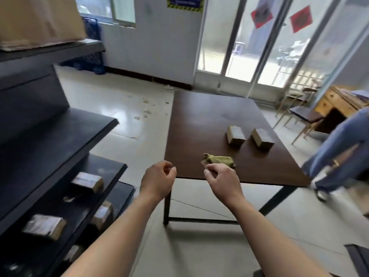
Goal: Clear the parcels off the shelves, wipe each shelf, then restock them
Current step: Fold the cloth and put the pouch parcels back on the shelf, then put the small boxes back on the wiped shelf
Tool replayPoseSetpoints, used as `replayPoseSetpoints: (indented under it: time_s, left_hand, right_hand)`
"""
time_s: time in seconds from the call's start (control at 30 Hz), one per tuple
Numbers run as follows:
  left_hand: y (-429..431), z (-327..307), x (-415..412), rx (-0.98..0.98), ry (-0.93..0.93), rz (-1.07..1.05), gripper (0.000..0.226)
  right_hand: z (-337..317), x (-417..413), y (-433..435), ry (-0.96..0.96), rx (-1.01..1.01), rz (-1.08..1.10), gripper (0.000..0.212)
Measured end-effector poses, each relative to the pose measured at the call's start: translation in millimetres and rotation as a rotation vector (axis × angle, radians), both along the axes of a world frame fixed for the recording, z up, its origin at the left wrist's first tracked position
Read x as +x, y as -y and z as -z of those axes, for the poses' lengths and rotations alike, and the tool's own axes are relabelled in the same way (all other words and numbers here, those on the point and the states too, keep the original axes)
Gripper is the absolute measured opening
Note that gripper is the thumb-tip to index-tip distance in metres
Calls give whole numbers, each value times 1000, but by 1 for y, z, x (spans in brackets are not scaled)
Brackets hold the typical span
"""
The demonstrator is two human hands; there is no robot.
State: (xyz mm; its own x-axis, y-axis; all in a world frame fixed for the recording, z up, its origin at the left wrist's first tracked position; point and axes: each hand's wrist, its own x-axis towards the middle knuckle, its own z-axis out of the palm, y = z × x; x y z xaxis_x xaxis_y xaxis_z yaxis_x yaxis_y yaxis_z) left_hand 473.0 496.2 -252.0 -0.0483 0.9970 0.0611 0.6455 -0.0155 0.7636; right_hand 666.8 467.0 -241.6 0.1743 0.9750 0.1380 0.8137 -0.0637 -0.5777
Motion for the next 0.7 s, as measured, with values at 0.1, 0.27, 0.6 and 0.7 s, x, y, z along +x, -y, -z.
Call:
replayPoseSetpoints:
  time_s: [0.1, 0.27, 0.6, 0.7]
  left_hand:
    - [-19, 2, 44, -23, 7, 73, 25]
    - [-58, 8, 101, -31, 5, 161, 27]
    - [-178, 16, 203, -81, 15, 280, 23]
    - [-219, 16, 229, -99, 14, 312, 23]
  right_hand:
    - [4, 42, -9, 6, -7, 76, 28]
    - [11, 93, -27, 6, -32, 178, 30]
    - [14, 183, -121, 8, -67, 337, 31]
    - [12, 204, -156, 9, -94, 379, 31]
